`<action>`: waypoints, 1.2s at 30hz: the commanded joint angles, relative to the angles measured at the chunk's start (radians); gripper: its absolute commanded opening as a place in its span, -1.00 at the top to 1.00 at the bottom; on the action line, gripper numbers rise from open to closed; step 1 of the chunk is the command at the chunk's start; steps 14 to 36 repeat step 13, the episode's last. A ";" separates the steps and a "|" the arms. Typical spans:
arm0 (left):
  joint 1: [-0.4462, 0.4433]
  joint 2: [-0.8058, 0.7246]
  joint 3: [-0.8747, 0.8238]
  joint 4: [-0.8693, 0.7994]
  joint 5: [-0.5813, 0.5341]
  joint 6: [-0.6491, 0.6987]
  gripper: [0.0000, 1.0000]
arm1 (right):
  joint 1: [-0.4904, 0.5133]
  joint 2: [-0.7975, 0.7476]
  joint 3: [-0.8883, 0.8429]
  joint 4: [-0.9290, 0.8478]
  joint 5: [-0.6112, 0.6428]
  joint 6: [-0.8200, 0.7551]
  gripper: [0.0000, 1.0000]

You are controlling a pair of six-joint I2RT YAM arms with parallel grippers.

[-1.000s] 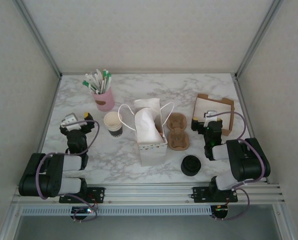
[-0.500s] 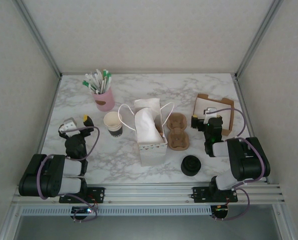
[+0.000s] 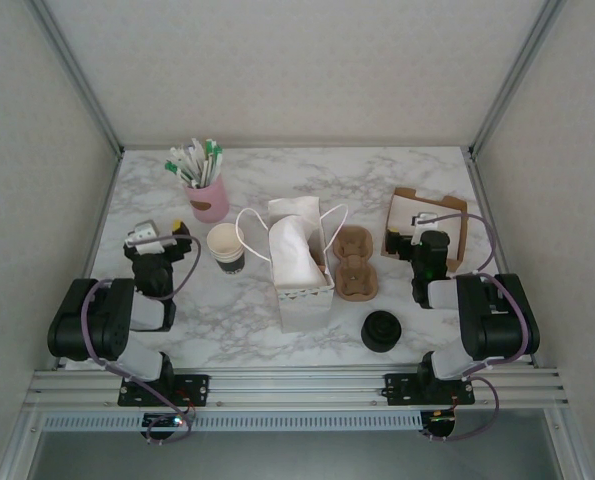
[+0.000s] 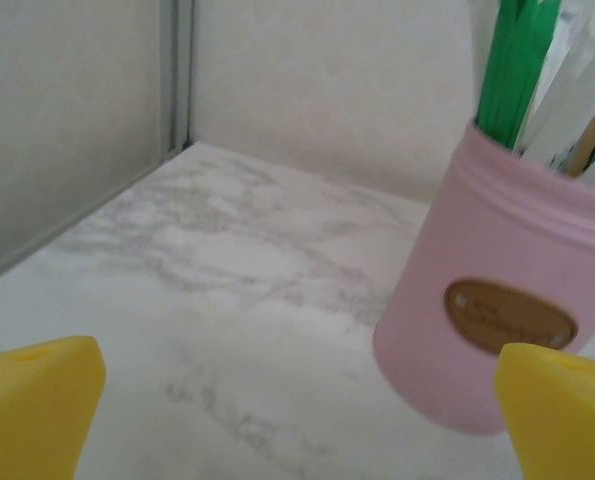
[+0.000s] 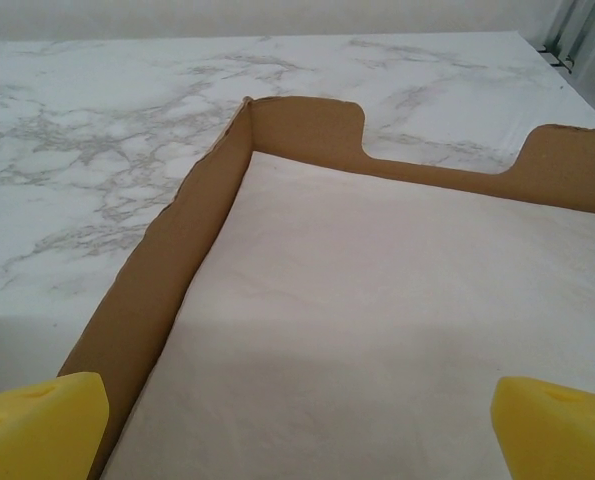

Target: Pack the takeout coffee

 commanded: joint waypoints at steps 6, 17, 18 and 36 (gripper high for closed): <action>-0.006 0.003 0.018 -0.062 0.026 0.016 -0.99 | -0.003 0.011 0.018 -0.016 -0.021 0.016 -0.98; -0.006 0.003 0.017 -0.057 0.026 0.017 -0.99 | -0.008 0.011 0.019 -0.017 -0.029 0.018 -0.97; -0.006 0.003 0.017 -0.057 0.026 0.017 -0.99 | -0.008 0.011 0.019 -0.017 -0.029 0.018 -0.97; -0.006 0.003 0.017 -0.057 0.026 0.017 -0.99 | -0.008 0.011 0.019 -0.017 -0.029 0.018 -0.97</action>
